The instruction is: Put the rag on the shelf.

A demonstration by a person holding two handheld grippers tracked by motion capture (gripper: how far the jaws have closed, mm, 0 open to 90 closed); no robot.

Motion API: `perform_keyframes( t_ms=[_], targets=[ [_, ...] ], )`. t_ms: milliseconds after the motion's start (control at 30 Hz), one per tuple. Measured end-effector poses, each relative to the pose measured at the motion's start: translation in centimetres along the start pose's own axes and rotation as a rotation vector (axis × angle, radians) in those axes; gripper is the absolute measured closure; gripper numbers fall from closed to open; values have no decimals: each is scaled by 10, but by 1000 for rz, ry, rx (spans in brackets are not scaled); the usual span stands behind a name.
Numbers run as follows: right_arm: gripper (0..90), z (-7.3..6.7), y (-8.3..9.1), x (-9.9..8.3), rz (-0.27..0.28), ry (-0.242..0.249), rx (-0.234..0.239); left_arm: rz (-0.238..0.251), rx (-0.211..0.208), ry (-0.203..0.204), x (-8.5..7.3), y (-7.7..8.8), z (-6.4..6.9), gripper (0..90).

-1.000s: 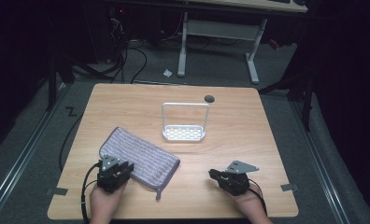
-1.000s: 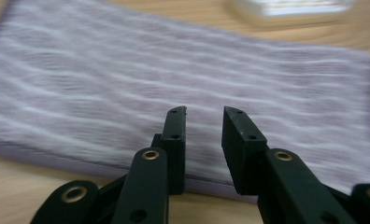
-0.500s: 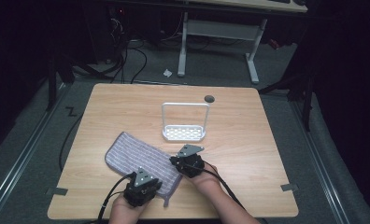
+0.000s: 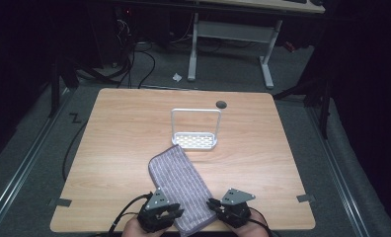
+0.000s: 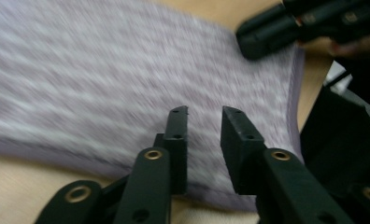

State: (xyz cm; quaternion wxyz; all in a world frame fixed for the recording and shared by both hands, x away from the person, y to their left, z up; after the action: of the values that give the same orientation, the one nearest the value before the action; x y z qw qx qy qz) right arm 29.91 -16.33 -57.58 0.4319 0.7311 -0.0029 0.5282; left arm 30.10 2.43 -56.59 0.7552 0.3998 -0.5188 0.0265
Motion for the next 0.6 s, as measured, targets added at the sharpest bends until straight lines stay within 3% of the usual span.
perform_keyframes(
  t_ms=[33,67,100,133,167,200,300,400,500,600],
  targets=[
    [800,2,2,5,16,4,-4,22,32,13,6,-1,-10,679],
    [800,2,2,5,16,4,-4,22,32,13,6,-1,-10,674],
    [796,13,-2,22,42,6,-21,6,96,67,13,-10,-37,676],
    [796,13,-2,22,42,6,-21,6,96,67,13,-10,-37,682],
    [798,26,-16,40,46,14,-38,-15,152,92,11,-14,-54,693],
    [801,30,-22,46,42,9,-38,-22,163,106,9,-14,-58,696],
    [823,46,-48,68,28,6,-43,-22,151,131,3,-12,-60,702],
    [837,53,-73,84,-4,-1,-23,-30,148,120,0,-13,-59,702],
    [845,53,-90,90,-34,16,-11,-30,153,94,-2,-14,-58,699],
    [851,51,-97,84,-74,36,-16,-27,147,96,-3,-13,-58,695]
  ],
)
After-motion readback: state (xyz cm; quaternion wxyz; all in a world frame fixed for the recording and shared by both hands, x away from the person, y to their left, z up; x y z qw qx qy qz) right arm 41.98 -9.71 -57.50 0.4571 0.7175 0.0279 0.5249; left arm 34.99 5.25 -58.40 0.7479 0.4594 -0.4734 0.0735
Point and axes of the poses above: each handheld gripper's, and its own axes: y roughly backward along the jaws, x roughly out of its top, z roughly to its right, the point moved 7 cm from there along -y, roughly forward along the jaws, and after that the axes turned 4 degrees about x, right-handed, at the moved point
